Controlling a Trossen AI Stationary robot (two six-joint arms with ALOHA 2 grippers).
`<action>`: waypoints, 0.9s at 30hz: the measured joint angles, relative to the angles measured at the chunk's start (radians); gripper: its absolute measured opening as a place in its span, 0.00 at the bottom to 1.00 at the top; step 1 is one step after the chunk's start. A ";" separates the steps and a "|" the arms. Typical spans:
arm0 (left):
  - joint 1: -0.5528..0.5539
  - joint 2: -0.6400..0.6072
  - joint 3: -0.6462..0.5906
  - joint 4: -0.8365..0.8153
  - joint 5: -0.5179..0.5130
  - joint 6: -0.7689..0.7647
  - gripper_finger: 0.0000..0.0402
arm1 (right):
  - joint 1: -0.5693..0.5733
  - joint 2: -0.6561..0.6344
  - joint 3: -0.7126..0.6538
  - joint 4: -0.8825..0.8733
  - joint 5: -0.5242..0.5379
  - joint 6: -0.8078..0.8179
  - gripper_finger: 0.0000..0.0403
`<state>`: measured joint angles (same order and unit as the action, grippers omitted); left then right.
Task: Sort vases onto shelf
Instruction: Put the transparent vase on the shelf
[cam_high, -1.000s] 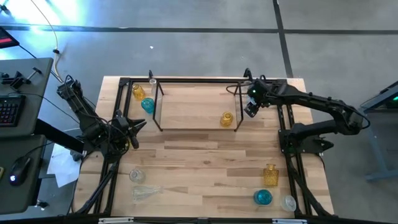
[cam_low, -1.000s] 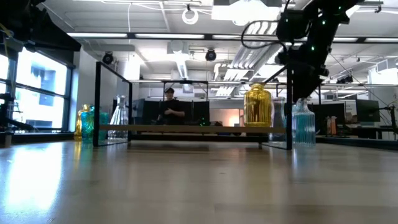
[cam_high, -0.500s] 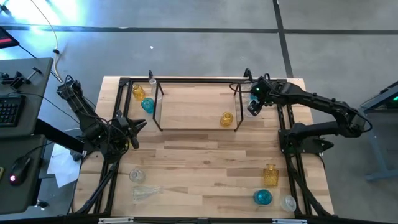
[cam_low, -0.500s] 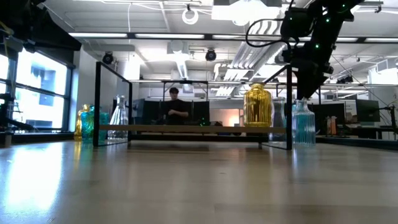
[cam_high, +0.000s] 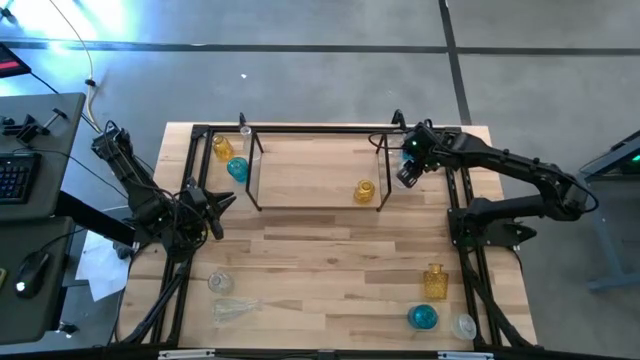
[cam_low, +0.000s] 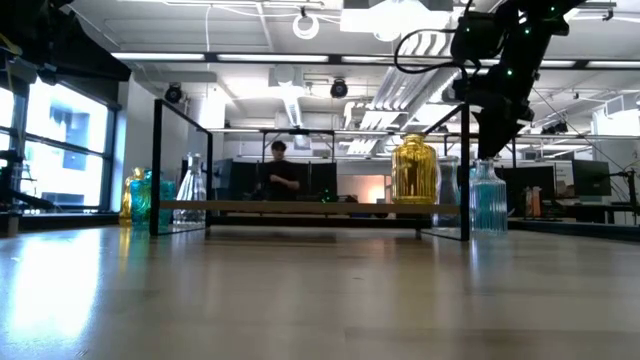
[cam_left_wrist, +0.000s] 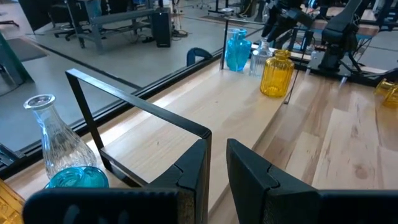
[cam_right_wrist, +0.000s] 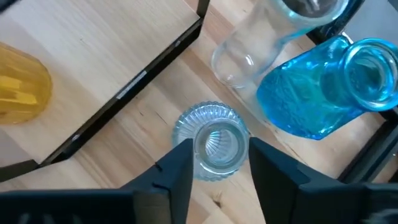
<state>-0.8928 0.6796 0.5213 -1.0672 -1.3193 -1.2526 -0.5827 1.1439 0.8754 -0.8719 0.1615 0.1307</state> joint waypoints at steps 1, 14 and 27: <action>0.000 0.000 0.000 0.000 0.000 0.000 0.14 | 0.000 0.000 -0.005 0.012 -0.013 0.000 0.32; 0.000 0.000 0.000 0.001 0.000 0.000 0.14 | 0.000 0.001 -0.077 0.081 -0.038 -0.004 0.40; 0.000 0.000 0.000 0.007 0.002 0.000 0.14 | 0.000 0.000 -0.125 0.136 -0.035 -0.016 0.50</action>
<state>-0.8928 0.6796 0.5213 -1.0597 -1.3174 -1.2523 -0.5827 1.1442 0.7506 -0.7361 0.1262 0.1151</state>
